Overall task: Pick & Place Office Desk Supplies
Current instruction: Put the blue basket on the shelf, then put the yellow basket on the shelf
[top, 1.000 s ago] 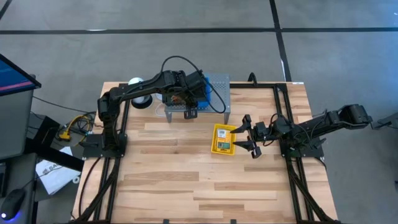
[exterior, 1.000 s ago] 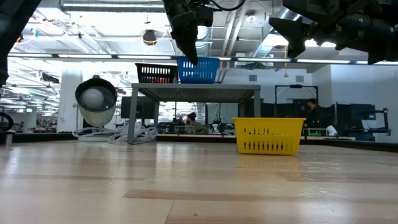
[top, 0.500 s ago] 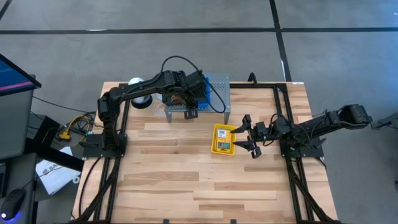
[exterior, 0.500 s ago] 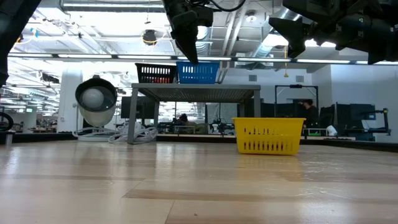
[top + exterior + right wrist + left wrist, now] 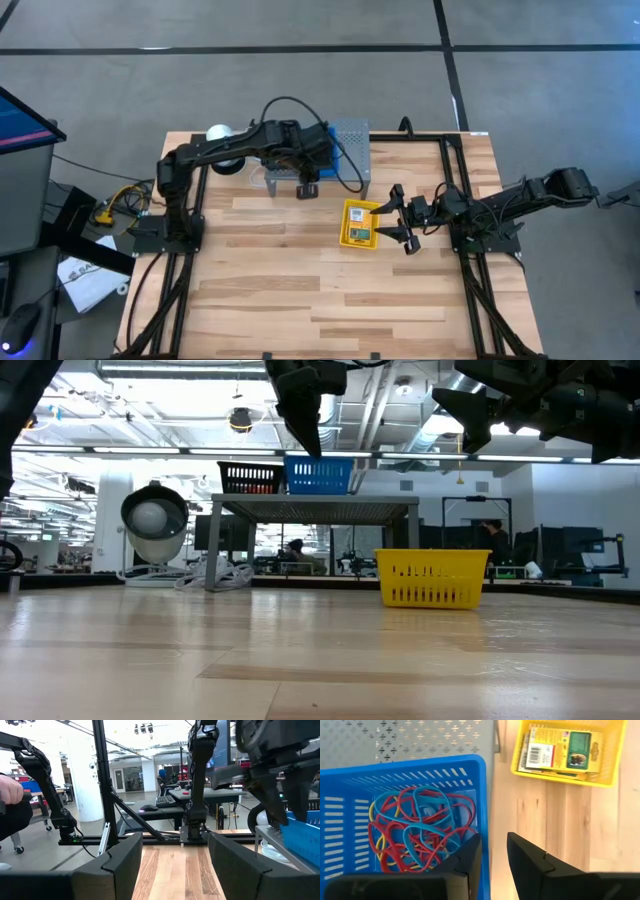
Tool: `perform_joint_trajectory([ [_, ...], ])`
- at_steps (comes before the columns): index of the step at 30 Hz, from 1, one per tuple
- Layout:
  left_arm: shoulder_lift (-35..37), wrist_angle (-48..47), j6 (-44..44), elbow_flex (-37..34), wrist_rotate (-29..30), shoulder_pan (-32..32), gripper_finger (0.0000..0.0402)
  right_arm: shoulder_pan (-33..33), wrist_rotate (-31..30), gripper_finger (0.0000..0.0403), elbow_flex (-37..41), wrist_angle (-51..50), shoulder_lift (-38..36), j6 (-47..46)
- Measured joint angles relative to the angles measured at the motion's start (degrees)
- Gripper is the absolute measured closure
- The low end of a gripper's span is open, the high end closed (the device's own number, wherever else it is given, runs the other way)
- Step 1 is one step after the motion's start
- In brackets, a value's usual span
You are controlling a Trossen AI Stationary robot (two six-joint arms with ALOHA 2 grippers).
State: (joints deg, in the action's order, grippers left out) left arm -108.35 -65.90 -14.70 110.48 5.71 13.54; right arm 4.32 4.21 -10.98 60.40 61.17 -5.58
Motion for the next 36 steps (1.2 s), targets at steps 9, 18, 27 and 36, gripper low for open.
perform_joint_trajectory([
  [9,5.5,-0.1,0.0,0.2,2.9,-1.7,0.0313,0.0,0.0,0.0180,0.0,-0.2,0.0,0.0],
  [18,15.4,1.3,4.6,0.0,3.5,-3.4,0.0313,0.2,0.3,0.0180,0.0,-0.4,0.0,-0.8],
  [27,25.1,5.8,10.1,-10.6,1.4,-12.0,0.0313,2.8,0.3,0.0180,-2.8,-6.4,0.0,-0.5],
  [36,37.6,26.5,11.0,-35.6,1.4,-19.8,0.0313,8.5,-11.3,0.0180,-18.0,-41.0,1.7,1.1],
])
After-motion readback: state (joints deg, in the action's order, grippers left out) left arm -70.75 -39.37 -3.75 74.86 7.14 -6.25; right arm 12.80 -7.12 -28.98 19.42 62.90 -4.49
